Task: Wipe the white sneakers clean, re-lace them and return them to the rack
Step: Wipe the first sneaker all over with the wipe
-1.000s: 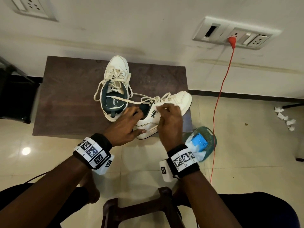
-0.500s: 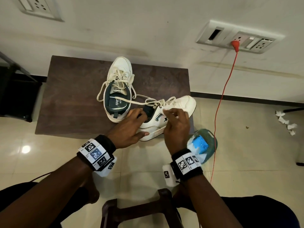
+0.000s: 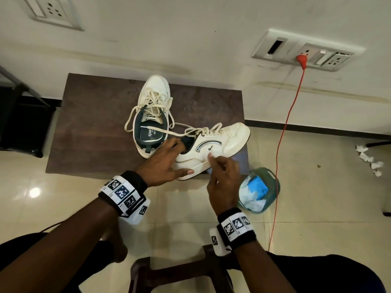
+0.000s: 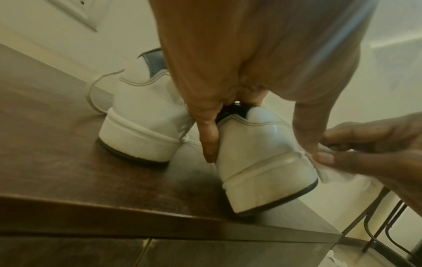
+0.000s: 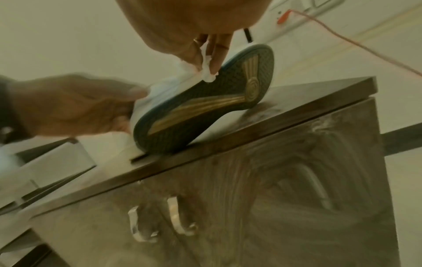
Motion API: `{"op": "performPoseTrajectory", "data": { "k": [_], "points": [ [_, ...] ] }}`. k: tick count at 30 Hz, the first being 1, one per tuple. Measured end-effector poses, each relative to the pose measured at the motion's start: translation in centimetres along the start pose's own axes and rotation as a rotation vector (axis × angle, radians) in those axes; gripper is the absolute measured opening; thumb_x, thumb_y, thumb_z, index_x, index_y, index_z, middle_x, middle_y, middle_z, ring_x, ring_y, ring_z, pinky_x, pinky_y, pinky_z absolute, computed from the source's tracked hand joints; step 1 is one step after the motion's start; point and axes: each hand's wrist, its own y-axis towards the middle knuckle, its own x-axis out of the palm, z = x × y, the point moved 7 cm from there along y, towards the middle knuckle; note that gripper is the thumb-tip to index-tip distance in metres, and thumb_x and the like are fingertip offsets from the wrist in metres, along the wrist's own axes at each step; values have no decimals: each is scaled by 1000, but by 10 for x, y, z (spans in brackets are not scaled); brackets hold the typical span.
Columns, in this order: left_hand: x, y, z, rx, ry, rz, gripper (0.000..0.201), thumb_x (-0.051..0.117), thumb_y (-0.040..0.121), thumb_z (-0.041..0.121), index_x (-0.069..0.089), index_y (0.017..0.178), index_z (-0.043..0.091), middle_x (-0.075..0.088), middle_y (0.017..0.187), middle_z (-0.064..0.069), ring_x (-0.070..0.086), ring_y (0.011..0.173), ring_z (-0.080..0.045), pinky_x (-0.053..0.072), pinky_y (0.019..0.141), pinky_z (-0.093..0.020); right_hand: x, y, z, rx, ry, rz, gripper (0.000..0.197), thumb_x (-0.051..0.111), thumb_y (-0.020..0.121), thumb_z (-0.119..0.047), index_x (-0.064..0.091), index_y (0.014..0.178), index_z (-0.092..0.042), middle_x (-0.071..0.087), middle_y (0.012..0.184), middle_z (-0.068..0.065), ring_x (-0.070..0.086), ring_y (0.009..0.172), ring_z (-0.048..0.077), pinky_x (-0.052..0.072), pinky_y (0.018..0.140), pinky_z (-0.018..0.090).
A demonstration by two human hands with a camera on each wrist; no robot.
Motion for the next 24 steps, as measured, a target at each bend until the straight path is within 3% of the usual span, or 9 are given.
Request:
{"op": "performPoseTrajectory", "data": {
  "k": [3,6,11,14,17,19,24],
  "points": [
    [0,0,-2,19,1,0,59,69,80,64,52,114,20,45,119,4,46,109,-17,46,90,-37,5,-10,-7,-50,41,-27,45,65,84,16,70,124,-4,64,102,16,57,95,26,40,87,15],
    [1,0,-4,32,-25,12,56,71,81,59,53,113,17,46,118,3,46,108,-16,40,87,-31,-11,5,17,-3,10,24,44,67,79,18,74,117,-4,63,102,16,57,95,24,43,85,14],
    [0,2,-5,30,-70,10,51,77,83,52,54,111,16,45,114,4,46,104,-14,38,80,-25,-19,13,26,178,120,138,36,68,83,12,76,108,-14,62,99,10,62,89,27,52,76,27],
    [-2,1,-3,36,-67,3,48,76,85,49,54,114,16,45,116,5,47,107,-14,43,85,-29,8,-12,-14,22,148,28,44,65,82,17,74,118,-7,61,100,13,58,92,27,48,81,24],
    [-3,-1,-1,36,-50,-11,48,76,85,44,53,118,16,45,121,3,48,111,-16,45,89,-32,18,-23,-22,-73,121,-77,40,65,86,14,71,123,-2,63,102,16,58,93,28,50,80,29],
    [-2,-2,-3,16,-28,-21,56,80,77,41,52,119,16,45,125,2,47,114,-17,46,94,-36,12,-16,-14,-72,105,-65,41,66,85,15,72,121,-3,62,105,17,59,95,29,53,79,34],
    [0,-1,-3,-6,-30,-34,64,87,72,40,53,120,16,44,127,3,46,116,-16,45,98,-38,4,5,-7,68,110,58,38,66,84,14,73,118,-2,62,111,20,61,102,29,53,84,31]
  ]
}}
